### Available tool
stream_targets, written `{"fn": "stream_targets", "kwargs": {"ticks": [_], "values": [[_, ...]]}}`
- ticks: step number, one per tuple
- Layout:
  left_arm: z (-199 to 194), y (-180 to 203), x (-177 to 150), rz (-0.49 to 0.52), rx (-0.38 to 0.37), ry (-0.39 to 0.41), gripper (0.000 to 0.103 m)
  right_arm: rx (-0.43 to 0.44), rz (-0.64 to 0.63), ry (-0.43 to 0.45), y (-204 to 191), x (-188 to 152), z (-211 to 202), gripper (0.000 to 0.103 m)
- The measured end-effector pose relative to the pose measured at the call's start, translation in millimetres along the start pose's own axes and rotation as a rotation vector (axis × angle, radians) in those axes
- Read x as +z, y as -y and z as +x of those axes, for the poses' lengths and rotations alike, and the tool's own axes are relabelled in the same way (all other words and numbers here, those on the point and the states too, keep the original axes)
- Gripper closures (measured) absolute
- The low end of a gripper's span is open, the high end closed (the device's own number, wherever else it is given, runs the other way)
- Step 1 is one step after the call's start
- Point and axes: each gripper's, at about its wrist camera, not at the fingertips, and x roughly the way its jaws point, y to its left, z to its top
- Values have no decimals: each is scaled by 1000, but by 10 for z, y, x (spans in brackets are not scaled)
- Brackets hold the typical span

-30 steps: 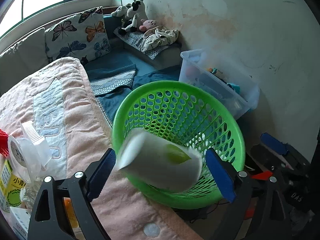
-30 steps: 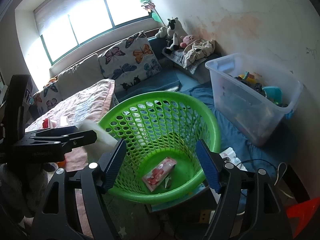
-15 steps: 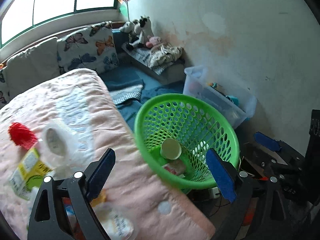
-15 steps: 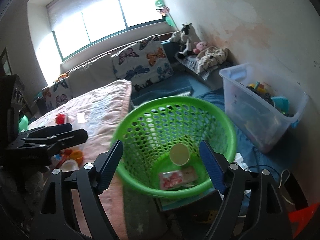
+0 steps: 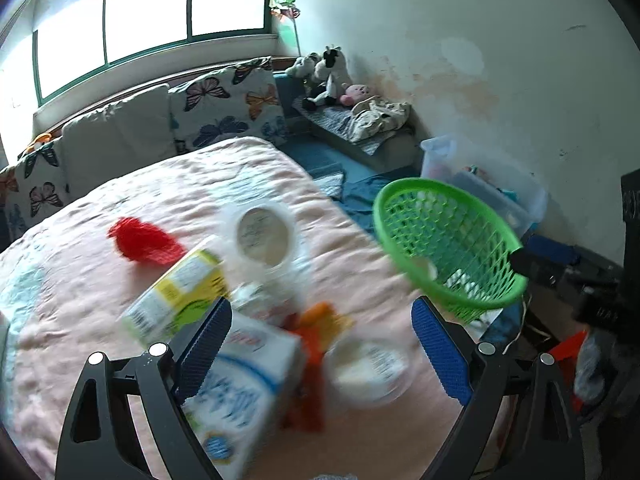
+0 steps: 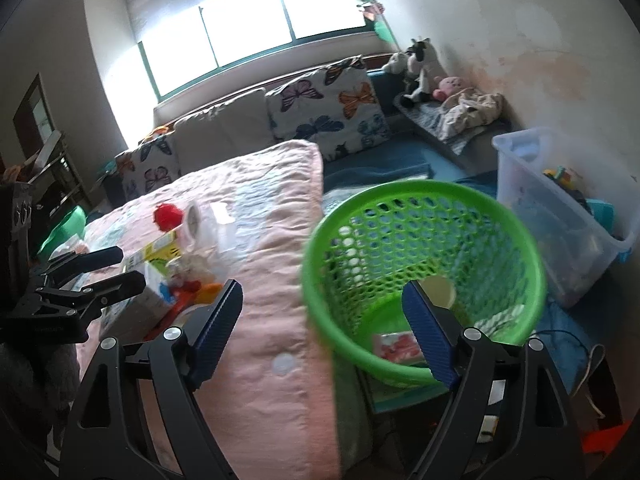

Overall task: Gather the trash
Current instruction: 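Grasp the white milk carton with the left gripper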

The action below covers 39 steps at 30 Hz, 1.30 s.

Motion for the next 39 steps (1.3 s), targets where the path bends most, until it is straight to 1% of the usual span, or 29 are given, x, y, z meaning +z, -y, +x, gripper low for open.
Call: {"fn": "stream_targets", "kwargs": {"ticks": [2, 5, 10, 17, 22, 24, 26, 32, 39], "values": [[-15, -121, -35, -11, 13, -11, 14, 12, -9, -9, -72, -12, 30, 21], [-14, -290, -136, -15, 10, -33, 14, 35, -23, -25, -186, -33, 69, 21], [46, -390, -264, 15, 3, -66, 14, 59, -52, -45, -377, -66, 130, 21], [162, -507, -345, 3, -24, -100, 14, 83, -79, -81, -525, -153, 211, 20], [250, -546, -360, -4, -51, -122, 21, 105, -98, -107, -629, -215, 280, 21], [272, -540, -372, -2, -55, -126, 26, 111, -109, -117, -668, -240, 307, 21], [283, -531, -378, -5, -62, -126, 30, 117, -115, -124, -702, -261, 331, 21], [213, -492, -393, 12, -55, -96, 34, 139, -140, -155, -803, -342, 419, 21], [59, -515, -364, -11, -69, -56, 35, 149, -203, -179, -984, -426, 532, 21]]}}
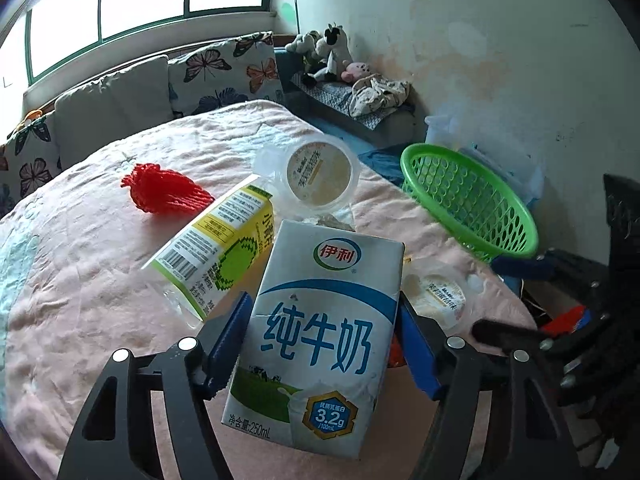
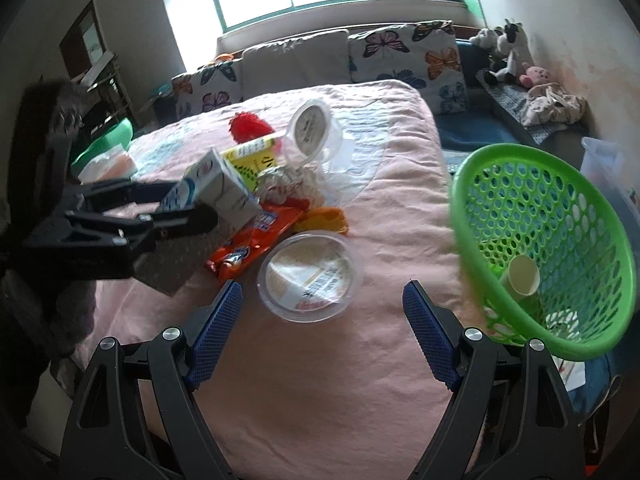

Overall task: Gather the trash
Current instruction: 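Grasp the white milk carton with the left gripper, then grasp the clear plastic lid with the right gripper while the left gripper holds the milk carton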

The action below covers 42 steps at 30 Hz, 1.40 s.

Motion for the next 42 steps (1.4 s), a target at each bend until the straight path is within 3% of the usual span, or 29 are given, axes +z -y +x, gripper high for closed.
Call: {"fn": "stream_targets", "kwargs": {"ticks": [15, 23, 36, 42], "values": [[-212, -230, -1, -100, -2, 31, 35, -25, -73, -51, -118, 41, 385, 28], [-208, -239, 9, -105, -7, 29, 35, -39, -85, -55, -151, 50, 438, 32], [-183, -139, 117, -99, -41, 29, 35, -29, -25, 3, 41, 111, 141, 33], [-156, 21, 253, -90, -72, 37, 35, -69, 39, 45, 363, 162, -91, 33]]}}
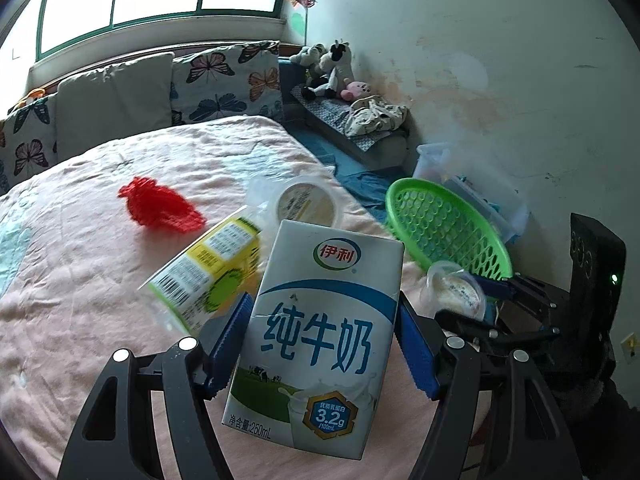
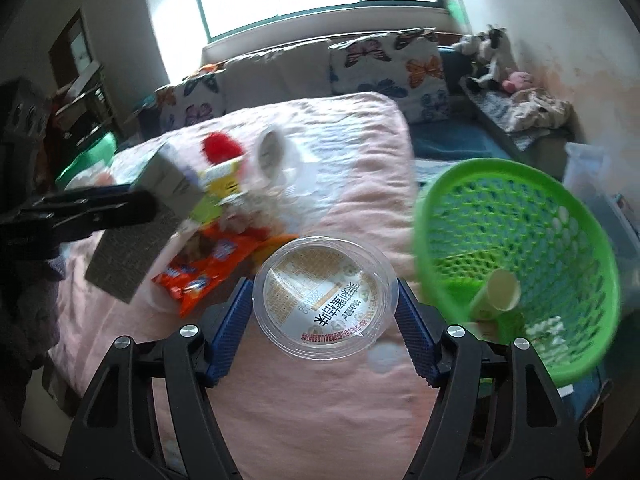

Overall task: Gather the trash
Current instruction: 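Grasp the clear plastic lid with the right gripper while the left gripper holds the milk carton, then drop the clear lid into the basket while the left gripper releases the milk carton into it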

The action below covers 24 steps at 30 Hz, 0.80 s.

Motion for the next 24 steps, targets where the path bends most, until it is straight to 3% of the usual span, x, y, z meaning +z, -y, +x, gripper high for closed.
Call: {"fn": "stream_targets", "kwargs": {"ticks": [12, 24], "values": [[236, 454, 293, 42, -43, -12, 35, -162, 150, 8, 1058, 30, -86, 33], [607, 774, 531, 59, -61, -51, 35, -185, 247, -28, 1568, -62, 133, 30]]}}
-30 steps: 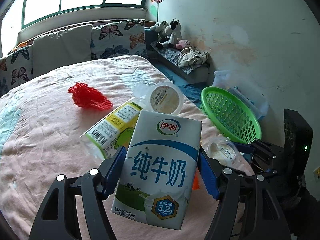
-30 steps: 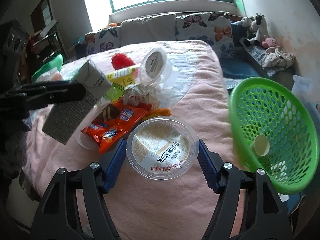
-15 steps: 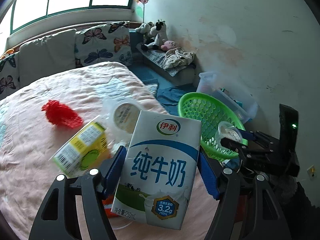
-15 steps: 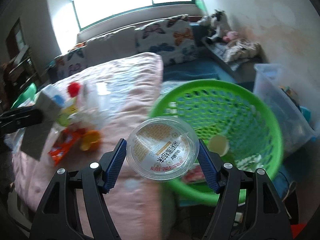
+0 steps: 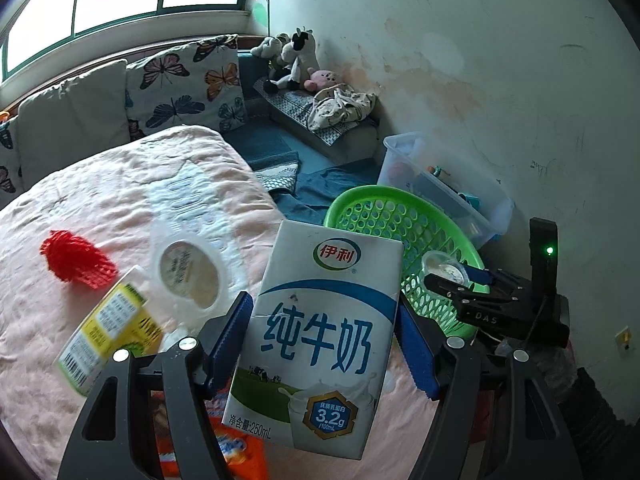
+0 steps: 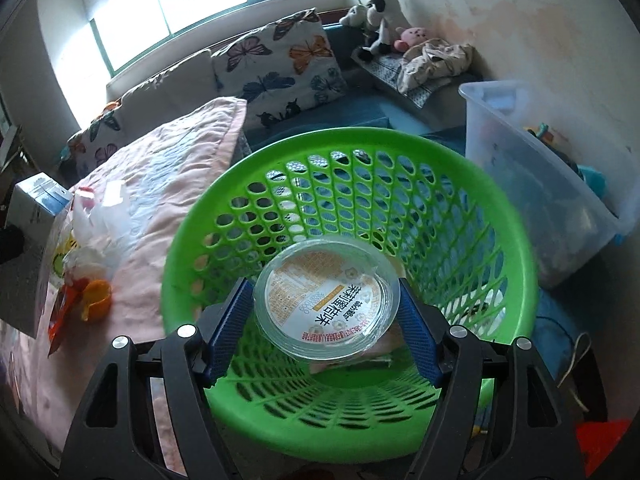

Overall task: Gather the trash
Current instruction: 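Drop the clear lid into the basket while the left gripper releases the milk carton into it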

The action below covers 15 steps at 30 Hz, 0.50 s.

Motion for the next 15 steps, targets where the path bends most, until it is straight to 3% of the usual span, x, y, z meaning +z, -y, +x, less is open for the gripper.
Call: {"fn": "stream_targets", "kwargs": {"ticks": [3, 15], "values": [[93, 65, 56, -1, -13, -10, 35, 11, 21, 6, 67, 23, 15, 25], [538, 389, 263, 16, -35, -64, 35, -5, 35, 62, 228, -31, -236, 25]]}}
